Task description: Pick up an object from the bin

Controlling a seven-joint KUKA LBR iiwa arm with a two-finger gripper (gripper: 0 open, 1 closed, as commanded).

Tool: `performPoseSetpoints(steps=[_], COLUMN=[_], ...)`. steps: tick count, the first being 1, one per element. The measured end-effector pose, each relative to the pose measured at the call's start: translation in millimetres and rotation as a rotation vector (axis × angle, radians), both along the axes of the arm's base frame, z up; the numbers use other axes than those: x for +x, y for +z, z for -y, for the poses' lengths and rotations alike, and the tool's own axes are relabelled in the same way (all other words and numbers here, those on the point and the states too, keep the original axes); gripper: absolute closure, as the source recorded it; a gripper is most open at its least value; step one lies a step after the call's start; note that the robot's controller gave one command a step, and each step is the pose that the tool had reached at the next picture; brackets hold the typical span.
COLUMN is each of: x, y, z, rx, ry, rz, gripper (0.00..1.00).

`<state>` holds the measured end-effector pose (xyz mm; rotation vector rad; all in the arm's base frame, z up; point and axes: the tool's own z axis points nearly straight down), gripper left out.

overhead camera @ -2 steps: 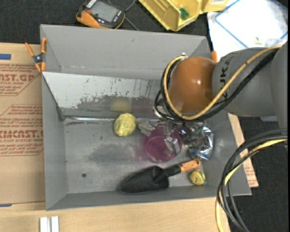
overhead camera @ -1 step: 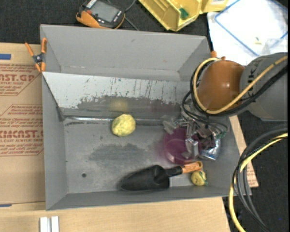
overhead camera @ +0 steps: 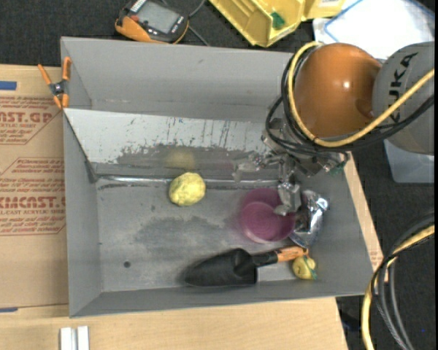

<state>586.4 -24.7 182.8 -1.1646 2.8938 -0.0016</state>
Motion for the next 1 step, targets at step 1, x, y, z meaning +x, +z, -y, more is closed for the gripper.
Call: performPoseSetpoints(steps=[1], x=[2.9], y=[-92.6], z=[56.4], rx=[0.001], ry=[-0.014], rz=[0.007], gripper=[0.0])
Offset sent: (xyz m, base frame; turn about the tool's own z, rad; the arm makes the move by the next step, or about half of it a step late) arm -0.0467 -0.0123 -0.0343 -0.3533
